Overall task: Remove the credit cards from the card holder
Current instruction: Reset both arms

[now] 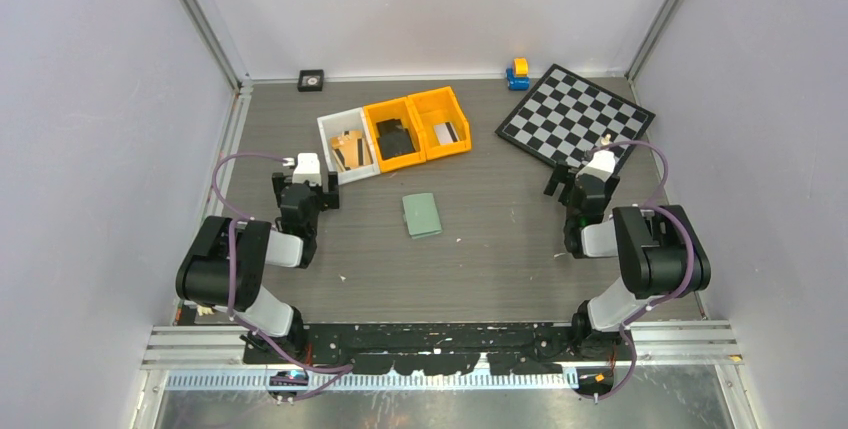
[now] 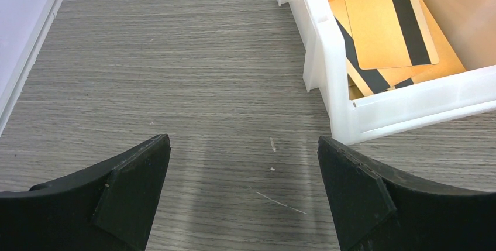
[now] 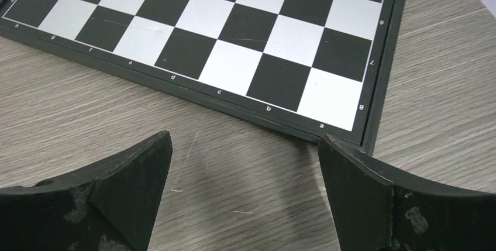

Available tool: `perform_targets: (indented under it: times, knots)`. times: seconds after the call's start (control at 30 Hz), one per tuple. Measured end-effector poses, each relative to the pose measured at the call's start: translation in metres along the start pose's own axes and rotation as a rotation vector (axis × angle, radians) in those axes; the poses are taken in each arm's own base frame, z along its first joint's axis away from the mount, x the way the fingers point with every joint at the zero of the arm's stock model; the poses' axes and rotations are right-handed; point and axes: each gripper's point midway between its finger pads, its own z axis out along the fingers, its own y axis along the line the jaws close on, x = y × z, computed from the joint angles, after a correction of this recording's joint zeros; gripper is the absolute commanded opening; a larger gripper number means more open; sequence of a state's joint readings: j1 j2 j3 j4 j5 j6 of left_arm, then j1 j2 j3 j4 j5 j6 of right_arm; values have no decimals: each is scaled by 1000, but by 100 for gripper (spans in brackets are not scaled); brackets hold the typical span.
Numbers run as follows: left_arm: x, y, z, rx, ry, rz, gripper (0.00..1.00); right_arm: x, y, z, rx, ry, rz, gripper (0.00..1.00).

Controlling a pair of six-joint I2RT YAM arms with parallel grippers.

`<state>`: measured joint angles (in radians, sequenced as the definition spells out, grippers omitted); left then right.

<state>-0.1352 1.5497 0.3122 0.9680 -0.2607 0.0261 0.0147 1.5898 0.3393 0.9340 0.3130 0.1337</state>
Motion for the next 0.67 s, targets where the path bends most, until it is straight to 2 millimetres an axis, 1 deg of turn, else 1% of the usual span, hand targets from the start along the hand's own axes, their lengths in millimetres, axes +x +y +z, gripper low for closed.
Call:
perform_targets:
  times: [0.3,0.67]
  knots:
    - [0,0,0,0,0,0,100,4,3,-1,-18,18,-2,100]
    - [0,0,0,0,1,0,100,4,3,-1,-18,19,-1,100]
